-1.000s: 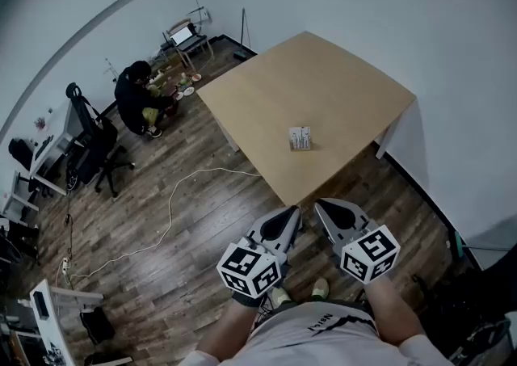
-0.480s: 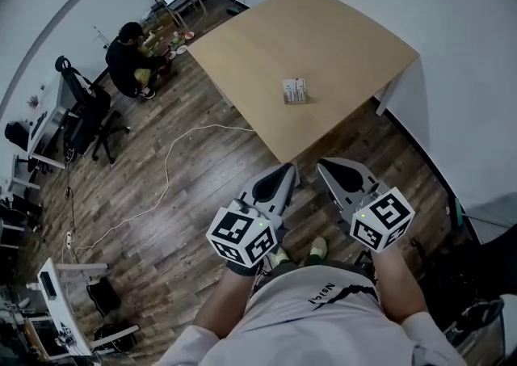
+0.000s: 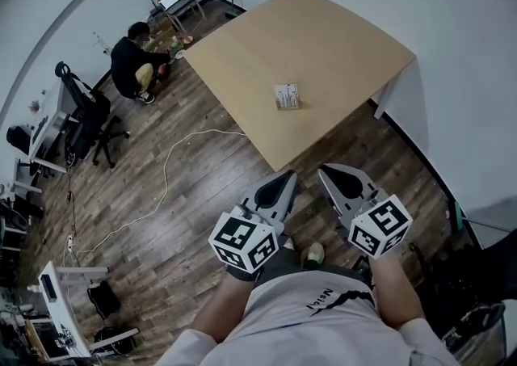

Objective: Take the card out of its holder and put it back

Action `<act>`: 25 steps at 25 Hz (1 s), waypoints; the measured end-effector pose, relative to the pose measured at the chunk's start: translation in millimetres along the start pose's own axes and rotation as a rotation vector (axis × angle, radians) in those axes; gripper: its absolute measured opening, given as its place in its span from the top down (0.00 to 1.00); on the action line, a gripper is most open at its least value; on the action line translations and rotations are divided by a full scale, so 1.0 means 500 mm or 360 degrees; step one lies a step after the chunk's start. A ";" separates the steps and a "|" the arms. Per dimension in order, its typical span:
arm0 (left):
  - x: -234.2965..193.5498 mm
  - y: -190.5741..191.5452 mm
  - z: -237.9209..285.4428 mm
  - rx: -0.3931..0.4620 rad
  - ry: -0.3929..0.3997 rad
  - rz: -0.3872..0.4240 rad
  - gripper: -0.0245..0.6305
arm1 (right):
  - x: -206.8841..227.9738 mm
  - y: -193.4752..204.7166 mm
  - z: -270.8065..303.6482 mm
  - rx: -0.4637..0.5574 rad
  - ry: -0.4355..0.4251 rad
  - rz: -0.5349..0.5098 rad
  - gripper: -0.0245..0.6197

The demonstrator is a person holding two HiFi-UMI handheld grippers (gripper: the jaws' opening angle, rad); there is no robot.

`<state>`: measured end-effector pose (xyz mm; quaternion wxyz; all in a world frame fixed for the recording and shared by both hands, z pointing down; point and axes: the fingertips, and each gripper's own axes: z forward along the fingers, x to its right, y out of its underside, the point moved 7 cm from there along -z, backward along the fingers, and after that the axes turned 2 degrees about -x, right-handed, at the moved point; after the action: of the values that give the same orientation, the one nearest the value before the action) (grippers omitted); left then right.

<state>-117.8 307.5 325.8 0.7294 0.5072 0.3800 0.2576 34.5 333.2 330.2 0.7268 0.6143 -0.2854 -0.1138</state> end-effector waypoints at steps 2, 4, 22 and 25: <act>-0.003 -0.001 0.016 -0.0007 0.0005 0.0010 0.94 | 0.013 -0.001 0.005 0.0007 -0.0020 -0.0006 0.94; -0.011 0.001 0.032 -0.0020 0.0013 0.0005 0.94 | 0.025 0.002 0.011 0.0001 -0.0047 -0.0016 0.94; -0.265 -0.075 0.277 -0.0007 0.0076 -0.0014 0.94 | 0.238 -0.015 0.261 -0.0145 0.0032 -0.0041 0.94; -0.304 -0.079 0.313 -0.0016 0.0084 -0.0011 0.94 | 0.272 -0.018 0.298 -0.0155 0.0071 -0.0042 0.94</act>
<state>-78.5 92.7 364.3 0.7226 0.4953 0.3994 0.2703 63.9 137.9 371.4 0.7604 0.5844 -0.2551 -0.1234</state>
